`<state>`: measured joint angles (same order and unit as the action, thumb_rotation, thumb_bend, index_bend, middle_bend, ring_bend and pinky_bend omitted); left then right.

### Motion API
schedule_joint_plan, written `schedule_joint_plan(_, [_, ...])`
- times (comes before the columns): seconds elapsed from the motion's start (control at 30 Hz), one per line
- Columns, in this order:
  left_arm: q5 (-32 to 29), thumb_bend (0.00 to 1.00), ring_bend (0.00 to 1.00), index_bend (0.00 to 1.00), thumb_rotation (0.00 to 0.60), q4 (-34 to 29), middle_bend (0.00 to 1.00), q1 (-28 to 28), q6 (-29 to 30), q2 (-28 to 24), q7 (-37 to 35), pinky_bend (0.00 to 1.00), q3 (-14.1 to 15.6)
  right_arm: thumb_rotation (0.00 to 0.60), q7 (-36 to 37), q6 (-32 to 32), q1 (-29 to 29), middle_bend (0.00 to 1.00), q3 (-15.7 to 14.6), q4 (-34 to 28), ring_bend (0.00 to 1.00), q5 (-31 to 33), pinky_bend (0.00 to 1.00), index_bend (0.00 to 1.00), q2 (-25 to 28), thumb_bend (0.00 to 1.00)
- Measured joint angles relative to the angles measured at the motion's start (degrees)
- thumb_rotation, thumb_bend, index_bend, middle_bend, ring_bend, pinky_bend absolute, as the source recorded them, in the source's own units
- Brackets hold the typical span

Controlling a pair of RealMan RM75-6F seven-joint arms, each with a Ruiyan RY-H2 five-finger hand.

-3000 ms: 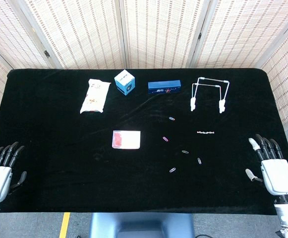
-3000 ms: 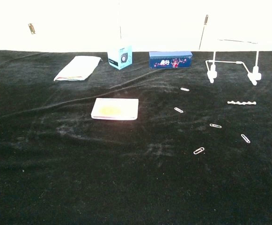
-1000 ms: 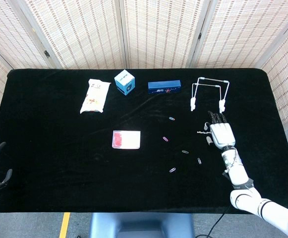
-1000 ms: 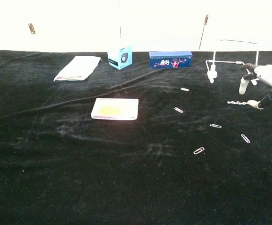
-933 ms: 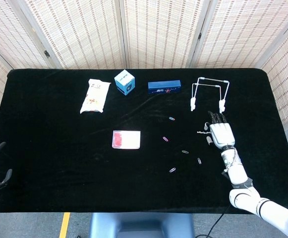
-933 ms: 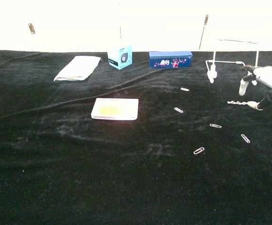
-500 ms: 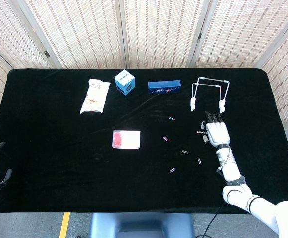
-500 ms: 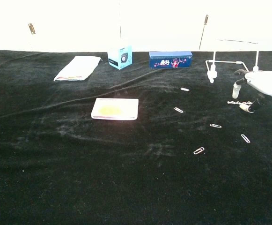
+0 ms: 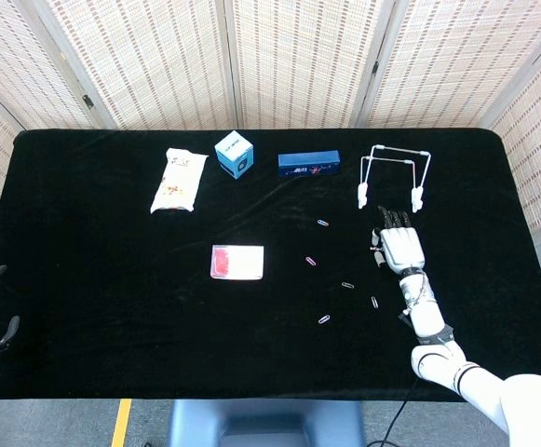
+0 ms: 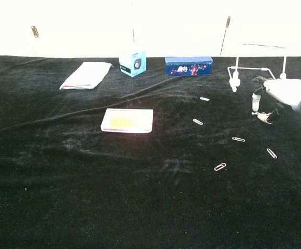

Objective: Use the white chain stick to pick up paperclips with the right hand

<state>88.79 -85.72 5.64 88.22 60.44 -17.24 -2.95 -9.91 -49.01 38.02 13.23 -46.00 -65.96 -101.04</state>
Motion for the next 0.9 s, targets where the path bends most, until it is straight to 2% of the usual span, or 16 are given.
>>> schedule_joint_plan(0.9, [0.12,0.50,0.00,0.00,0.600,0.15,0.00,-0.15,0.45,-0.03,-0.20,0.00,-0.04,0.600,-0.34,0.17,0.59,0.00,-0.20,3.06,0.00,-0.82,0.00,0.50,-1.84,0.44])
